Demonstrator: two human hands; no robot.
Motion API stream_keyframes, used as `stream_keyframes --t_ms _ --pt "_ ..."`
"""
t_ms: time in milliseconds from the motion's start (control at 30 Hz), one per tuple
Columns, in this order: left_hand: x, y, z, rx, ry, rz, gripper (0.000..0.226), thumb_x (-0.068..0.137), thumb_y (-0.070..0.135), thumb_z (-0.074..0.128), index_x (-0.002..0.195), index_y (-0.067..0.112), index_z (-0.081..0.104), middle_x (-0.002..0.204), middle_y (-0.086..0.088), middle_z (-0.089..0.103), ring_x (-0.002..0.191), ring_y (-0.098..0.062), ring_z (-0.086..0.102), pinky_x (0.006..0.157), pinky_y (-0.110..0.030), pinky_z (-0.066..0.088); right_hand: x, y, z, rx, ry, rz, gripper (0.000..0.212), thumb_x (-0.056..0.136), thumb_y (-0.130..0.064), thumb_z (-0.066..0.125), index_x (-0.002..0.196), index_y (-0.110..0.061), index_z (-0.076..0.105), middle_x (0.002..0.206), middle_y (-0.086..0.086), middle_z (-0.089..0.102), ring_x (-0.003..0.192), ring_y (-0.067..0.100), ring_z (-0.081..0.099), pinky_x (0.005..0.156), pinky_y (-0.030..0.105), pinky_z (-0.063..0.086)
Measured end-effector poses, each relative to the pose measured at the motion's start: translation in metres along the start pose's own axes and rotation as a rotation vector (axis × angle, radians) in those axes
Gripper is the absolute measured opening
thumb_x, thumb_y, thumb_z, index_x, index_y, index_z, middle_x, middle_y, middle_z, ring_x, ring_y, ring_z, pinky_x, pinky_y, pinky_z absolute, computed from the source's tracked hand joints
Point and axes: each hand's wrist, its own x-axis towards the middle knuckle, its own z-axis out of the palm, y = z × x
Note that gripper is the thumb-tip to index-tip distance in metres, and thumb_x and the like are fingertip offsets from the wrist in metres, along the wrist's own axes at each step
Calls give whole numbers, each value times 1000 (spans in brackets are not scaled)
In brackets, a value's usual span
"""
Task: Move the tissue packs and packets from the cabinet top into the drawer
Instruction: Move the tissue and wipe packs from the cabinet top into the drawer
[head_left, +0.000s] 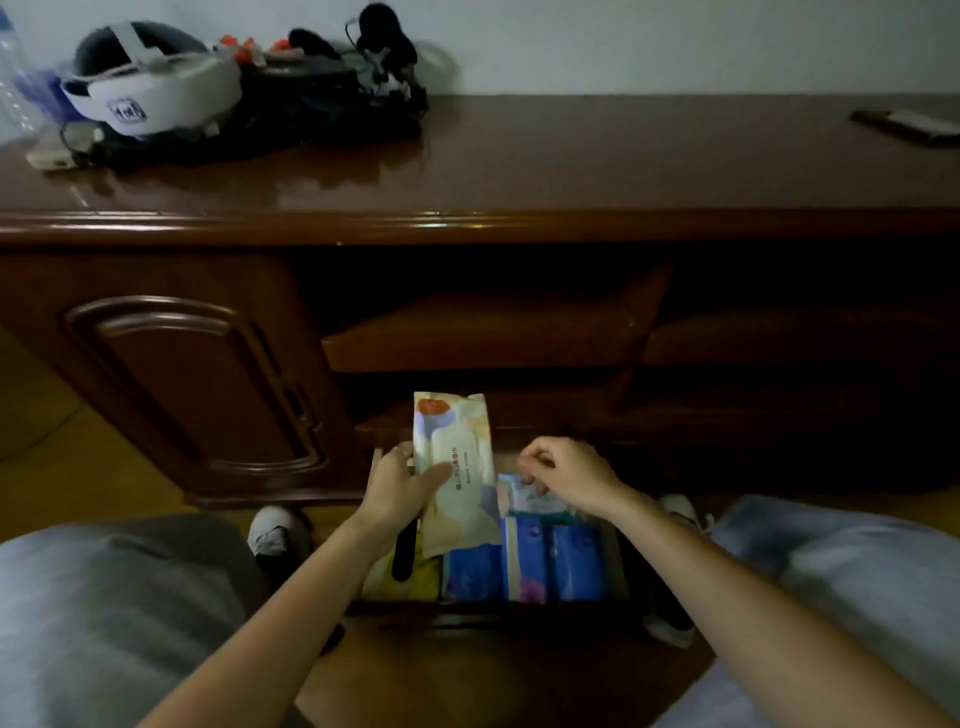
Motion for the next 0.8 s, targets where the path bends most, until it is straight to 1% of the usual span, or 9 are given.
stream_keyframes --t_ms 33,133,167,300,400,533,600,700,800 --pt "4 -14 -2 -15 13 -47 23 96 15 69 117 5 65 119 -15 71 102 -23 71 83 -44 62 5 19 6 -84 14 35 12 98 -41 59 92 -37 68 90 -15 74 79 0 70 79 35 60" --pt "10 -52 -1 -203 74 -214 30 96 10 68 125 5 62 118 -15 73 93 -22 72 68 -35 63 17 74 25 -273 43 136 11 99 -41 57 102 -39 67 102 -17 72 88 5 67 78 33 57" --pt "14 -62 2 -263 114 -269 30 96 10 68 125 5 63 117 -15 73 94 -24 72 71 -38 62 23 88 31 -309 39 156 11 98 -39 58 104 -39 67 105 -16 72 90 6 67 78 32 57" --pt "35 -91 22 -416 173 -431 16 93 10 71 108 14 66 109 -15 74 92 -29 72 80 -46 61 64 124 60 -417 -31 166 31 99 -27 59 130 -26 62 127 0 69 111 19 66 88 25 49" --pt "49 -109 33 -524 199 -522 21 90 5 73 107 15 65 104 -17 75 94 -33 73 78 -45 64 96 139 73 -628 -68 120 48 96 -34 58 143 -27 48 141 3 60 127 25 56 105 40 43" --pt "61 -125 34 -593 180 -560 27 87 4 76 109 15 67 100 -16 79 91 -33 77 64 -38 64 120 156 91 -745 -154 112 61 94 -36 60 149 -26 36 150 4 50 136 27 47 109 46 38" --pt "67 -128 34 -603 182 -548 28 86 6 77 110 15 67 99 -13 80 87 -29 79 68 -39 63 124 164 99 -745 -167 127 64 93 -35 62 151 -24 36 151 5 47 138 27 43 109 43 36" --pt "76 -129 41 -625 156 -532 30 89 11 75 115 19 64 100 -8 81 92 -26 78 88 -47 60 128 170 102 -791 -116 80 63 88 -37 68 145 -23 45 141 6 50 131 27 45 106 42 36" --pt "83 -123 52 -669 153 -566 35 92 18 71 125 14 63 109 -10 79 104 -29 74 88 -44 59 128 167 95 -644 -95 95 37 84 -30 72 119 -27 61 123 3 61 117 27 55 98 38 43"
